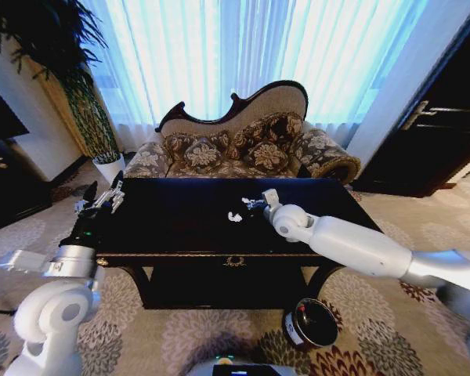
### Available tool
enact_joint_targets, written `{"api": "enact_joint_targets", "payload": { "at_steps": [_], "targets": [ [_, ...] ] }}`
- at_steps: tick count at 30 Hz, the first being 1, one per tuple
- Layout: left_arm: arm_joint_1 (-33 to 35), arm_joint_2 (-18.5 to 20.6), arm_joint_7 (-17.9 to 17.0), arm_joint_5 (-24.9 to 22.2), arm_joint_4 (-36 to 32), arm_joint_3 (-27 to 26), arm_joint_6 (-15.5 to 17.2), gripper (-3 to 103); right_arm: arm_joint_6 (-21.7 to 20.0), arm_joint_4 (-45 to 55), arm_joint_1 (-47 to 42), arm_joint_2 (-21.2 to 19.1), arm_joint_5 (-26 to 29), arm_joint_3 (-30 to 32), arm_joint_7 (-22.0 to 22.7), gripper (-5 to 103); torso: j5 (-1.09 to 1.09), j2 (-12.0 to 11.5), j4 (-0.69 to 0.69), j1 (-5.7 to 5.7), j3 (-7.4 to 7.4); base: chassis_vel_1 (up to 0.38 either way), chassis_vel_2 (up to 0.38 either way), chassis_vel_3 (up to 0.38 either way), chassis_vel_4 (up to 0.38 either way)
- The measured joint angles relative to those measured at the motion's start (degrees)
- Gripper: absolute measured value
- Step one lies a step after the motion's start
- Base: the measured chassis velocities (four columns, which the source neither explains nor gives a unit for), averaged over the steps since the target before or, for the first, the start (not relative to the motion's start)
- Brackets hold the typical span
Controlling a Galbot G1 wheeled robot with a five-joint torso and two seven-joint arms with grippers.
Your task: Move to the front of the table and place the trash on the table into the trash bin.
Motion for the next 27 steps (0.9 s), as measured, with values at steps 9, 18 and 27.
{"api": "enact_joint_targets", "payload": {
  "at_steps": [9,18,27],
  "targets": [
    [-0.5,-0.3,0.0,0.8,-0.1,2.0,0.0,100,5.4,4.6,-9.6,-6.9,0.4,13.8,-4.3,1,0.01,0.0,0.01,0.00,0.00,0.000,0.000,0.000,0.000],
    [-1.8,-0.3,0.1,0.3,0.8,3.3,-0.3,100,9.1,11.5,-32.4,-17.0,1.5,38.1,-7.2,1,0.00,0.0,-0.02,0.00,0.00,0.000,0.000,0.000,0.000],
    [0.2,-3.0,-0.3,2.8,-0.4,4.3,0.0,100,11.4,17.5,-50.4,-18.2,0.5,54.6,-8.4,1,0.00,0.0,0.00,0.00,0.00,0.000,0.000,0.000,0.000]
  ]
}}
